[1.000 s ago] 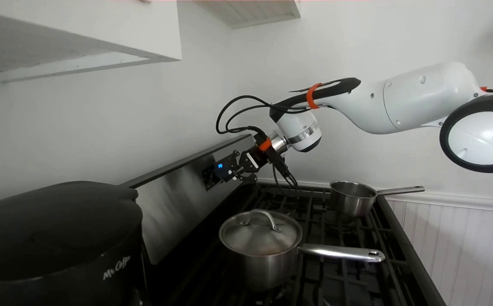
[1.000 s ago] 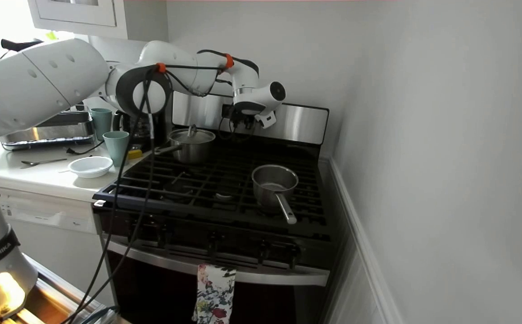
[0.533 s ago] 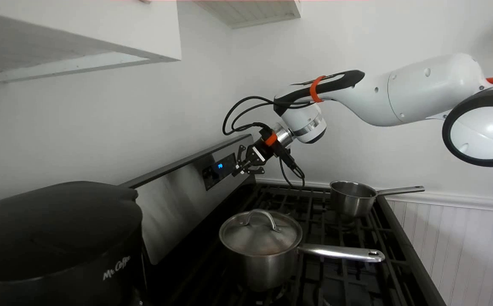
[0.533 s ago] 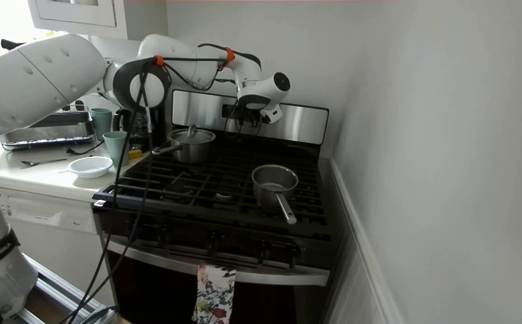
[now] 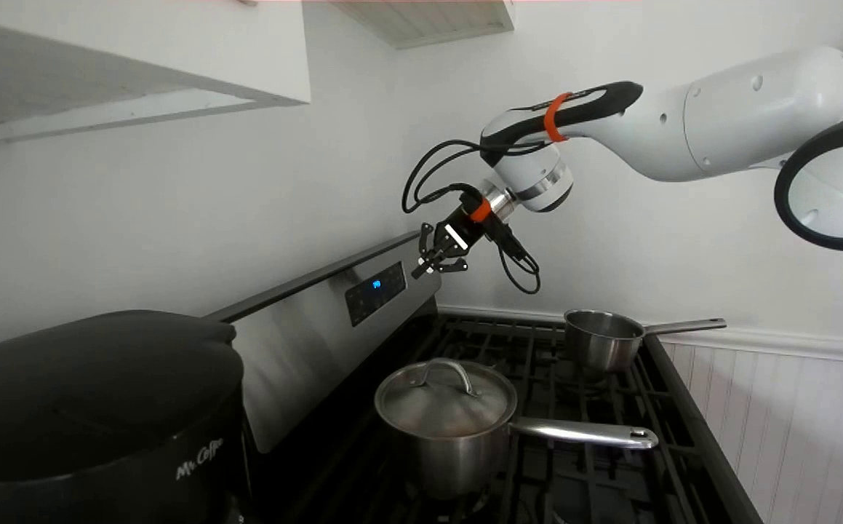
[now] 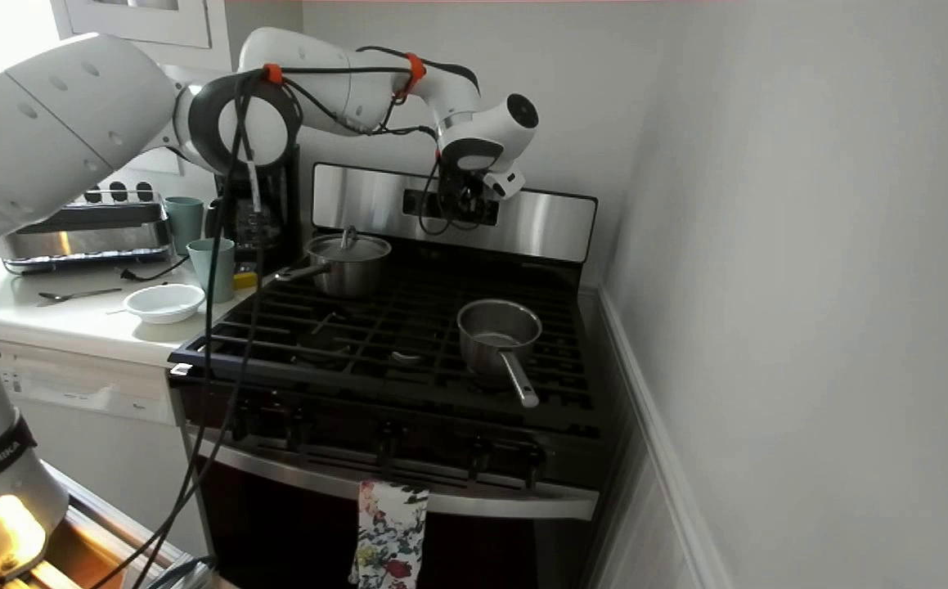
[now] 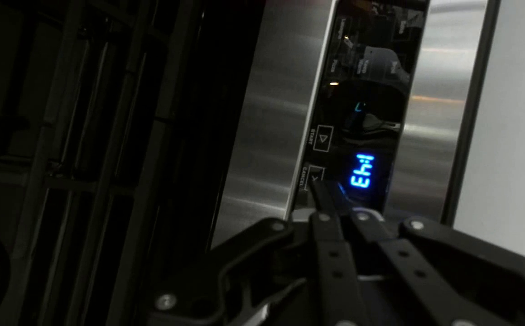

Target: Move the pot with a lid to the left and then press a button on the stove

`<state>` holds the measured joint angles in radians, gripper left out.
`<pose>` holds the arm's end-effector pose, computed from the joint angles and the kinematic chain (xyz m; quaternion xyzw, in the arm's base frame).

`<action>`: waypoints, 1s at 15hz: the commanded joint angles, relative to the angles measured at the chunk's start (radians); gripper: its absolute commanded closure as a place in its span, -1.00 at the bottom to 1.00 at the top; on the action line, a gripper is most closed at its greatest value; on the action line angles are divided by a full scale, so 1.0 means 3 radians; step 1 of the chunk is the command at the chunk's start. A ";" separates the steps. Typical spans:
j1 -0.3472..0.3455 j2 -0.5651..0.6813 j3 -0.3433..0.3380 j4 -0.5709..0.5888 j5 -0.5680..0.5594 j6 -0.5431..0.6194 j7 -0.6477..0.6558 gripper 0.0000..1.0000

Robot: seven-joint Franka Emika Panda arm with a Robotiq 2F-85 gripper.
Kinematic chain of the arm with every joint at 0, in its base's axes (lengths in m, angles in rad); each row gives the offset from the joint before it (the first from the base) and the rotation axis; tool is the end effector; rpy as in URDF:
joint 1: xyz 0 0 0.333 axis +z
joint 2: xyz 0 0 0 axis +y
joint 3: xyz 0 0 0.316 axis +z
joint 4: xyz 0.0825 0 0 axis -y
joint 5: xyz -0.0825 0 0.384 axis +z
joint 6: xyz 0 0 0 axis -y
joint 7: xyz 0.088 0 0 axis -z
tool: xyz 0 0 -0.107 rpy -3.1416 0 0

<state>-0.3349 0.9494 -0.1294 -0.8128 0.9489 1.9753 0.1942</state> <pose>0.7671 -0.2699 0.3954 -0.8268 0.3920 -0.1447 0.3765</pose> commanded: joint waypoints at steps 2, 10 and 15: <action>0.0080 -0.0460 -0.0149 -0.0554 -0.0227 -0.0090 -0.0236 0.45; 0.0211 -0.1215 -0.0279 -0.1542 -0.0449 -0.0011 -0.0760 -0.64; 0.0337 -0.1762 -0.0386 -0.2221 -0.0702 0.0094 -0.1068 -1.00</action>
<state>-0.2699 0.5664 -0.2227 -1.2851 0.7858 1.9594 -0.0647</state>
